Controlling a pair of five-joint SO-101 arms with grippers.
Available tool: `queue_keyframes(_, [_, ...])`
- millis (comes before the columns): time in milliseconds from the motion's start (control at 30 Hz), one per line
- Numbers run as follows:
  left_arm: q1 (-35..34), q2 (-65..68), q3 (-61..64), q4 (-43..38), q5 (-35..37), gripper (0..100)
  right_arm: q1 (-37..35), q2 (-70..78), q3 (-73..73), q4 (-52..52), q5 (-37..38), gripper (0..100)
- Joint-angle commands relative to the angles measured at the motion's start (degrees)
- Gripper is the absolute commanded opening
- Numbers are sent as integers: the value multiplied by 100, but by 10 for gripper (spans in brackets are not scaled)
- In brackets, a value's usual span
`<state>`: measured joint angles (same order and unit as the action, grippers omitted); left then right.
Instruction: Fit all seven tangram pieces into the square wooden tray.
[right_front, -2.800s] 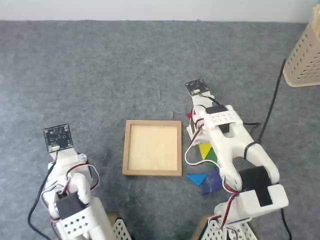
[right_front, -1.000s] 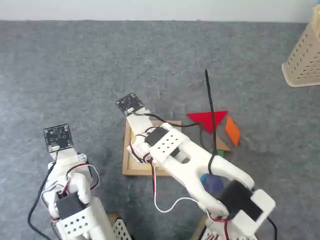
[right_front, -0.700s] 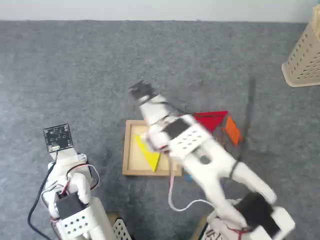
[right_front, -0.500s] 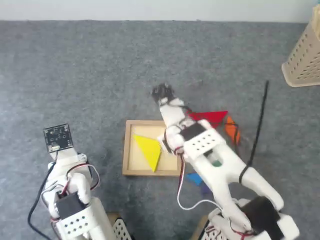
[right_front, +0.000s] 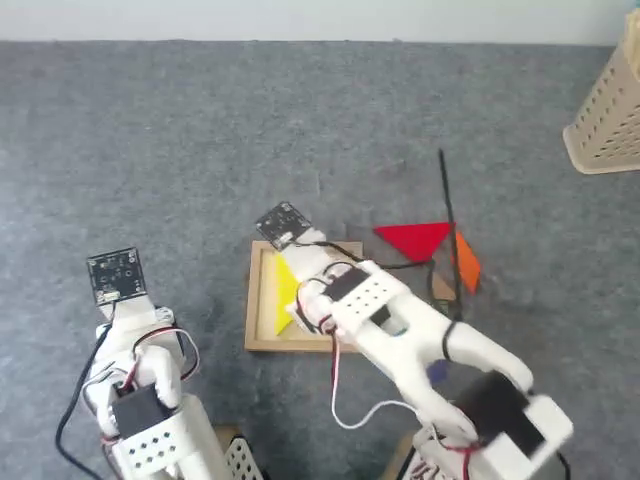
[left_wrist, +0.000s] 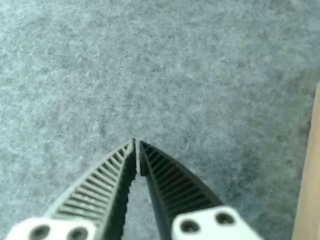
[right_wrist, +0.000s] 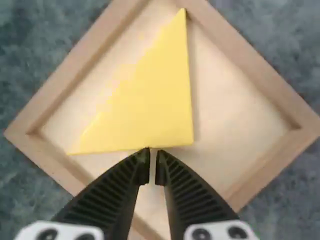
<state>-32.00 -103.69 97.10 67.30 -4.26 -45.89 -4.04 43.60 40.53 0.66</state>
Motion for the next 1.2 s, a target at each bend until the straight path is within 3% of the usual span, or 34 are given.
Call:
queue_keyframes(0, [18,-44,-48,35,88,13,-101,303,-440,-22,141,41])
queue_keyframes(233, [18,-44,-48,35,88,13,-145,453,-703,-57,141,41])
queue_keyframes(533, [18,-44,-48,35,88,13,-840,453,-712,-57,141,42])
queue_keyframes(900, [18,-44,-48,35,88,13,734,-892,-659,998,97,42])
queue_keyframes(1167, [18,-44,-48,35,88,13,1490,-541,-651,1165,-316,50])
